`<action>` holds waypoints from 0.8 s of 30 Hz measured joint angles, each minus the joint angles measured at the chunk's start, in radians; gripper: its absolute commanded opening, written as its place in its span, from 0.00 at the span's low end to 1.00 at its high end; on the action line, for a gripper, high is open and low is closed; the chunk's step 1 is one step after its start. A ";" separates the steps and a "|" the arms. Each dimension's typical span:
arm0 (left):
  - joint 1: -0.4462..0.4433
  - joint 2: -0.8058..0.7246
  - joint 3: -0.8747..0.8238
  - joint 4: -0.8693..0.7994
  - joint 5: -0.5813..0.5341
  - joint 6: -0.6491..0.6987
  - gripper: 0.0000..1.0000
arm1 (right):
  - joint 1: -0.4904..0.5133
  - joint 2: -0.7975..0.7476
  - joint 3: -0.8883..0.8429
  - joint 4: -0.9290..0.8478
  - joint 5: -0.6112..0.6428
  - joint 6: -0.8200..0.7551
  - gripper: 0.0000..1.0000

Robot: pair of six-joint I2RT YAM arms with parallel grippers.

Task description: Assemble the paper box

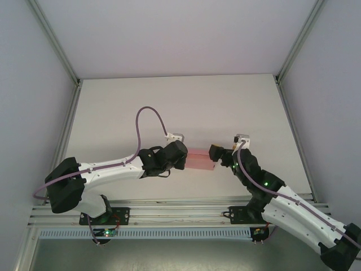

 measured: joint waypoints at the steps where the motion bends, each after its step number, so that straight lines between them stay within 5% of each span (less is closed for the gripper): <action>1: 0.000 0.000 0.000 0.000 0.000 0.000 0.00 | -0.047 0.020 0.000 0.004 -0.031 0.004 0.98; 6: 0.000 0.000 0.000 0.000 0.000 0.000 0.00 | -0.182 0.083 -0.072 0.080 -0.174 0.027 0.98; 24: 0.000 0.020 0.026 -0.006 0.030 0.044 0.00 | -0.192 -0.090 -0.299 0.269 -0.260 0.041 0.84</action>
